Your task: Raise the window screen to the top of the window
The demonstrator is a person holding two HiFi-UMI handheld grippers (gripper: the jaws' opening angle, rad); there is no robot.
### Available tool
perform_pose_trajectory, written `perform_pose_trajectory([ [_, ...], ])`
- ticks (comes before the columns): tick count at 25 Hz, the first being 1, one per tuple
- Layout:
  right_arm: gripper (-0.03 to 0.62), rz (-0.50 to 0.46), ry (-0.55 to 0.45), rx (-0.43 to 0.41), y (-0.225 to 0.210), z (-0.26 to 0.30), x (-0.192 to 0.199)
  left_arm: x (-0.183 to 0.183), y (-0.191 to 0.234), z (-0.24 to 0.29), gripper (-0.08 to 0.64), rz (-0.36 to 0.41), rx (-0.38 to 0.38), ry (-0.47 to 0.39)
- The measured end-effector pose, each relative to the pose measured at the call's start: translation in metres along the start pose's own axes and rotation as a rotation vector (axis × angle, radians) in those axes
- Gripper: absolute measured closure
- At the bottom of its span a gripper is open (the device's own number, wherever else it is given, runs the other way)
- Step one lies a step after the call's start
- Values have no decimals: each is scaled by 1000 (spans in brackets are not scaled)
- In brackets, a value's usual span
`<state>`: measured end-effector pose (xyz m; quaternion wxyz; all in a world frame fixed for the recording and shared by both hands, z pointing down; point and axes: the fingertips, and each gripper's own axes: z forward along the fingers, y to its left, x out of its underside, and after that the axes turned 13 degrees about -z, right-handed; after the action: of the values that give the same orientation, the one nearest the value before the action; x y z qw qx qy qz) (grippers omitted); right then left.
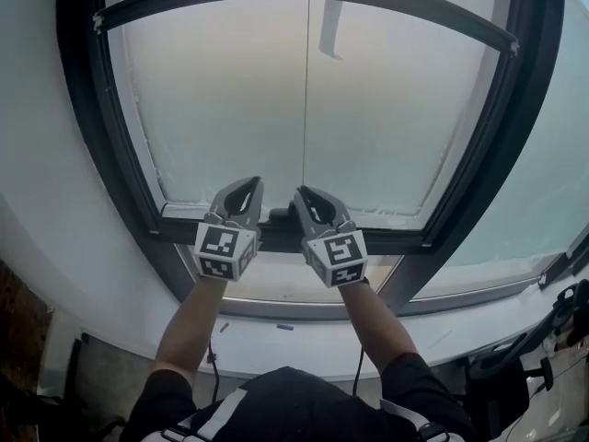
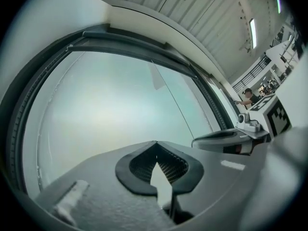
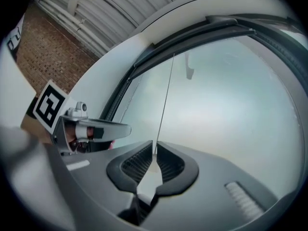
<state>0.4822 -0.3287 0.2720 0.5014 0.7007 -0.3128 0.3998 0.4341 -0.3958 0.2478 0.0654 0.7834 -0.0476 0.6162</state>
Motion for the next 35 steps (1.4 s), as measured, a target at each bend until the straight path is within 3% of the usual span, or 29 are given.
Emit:
perform_pose_trajectory([
  [5, 560, -21, -43, 19, -17, 10, -35, 8, 1, -3, 557, 17, -1, 21],
  [11, 560, -43, -86, 31, -31, 19, -64, -2, 7, -4, 557, 3, -27, -26],
  [20, 558, -97, -178, 84, -54, 27, -125, -8, 1, -6, 557, 23, -12, -24],
  [31, 557, -117, -198, 118, -66, 28, -152, -16, 0, -10, 557, 17, 7, -30],
  [35, 480, -109, -221, 163, -67, 16, -143, -8, -7, -14, 557, -13, 25, -7],
])
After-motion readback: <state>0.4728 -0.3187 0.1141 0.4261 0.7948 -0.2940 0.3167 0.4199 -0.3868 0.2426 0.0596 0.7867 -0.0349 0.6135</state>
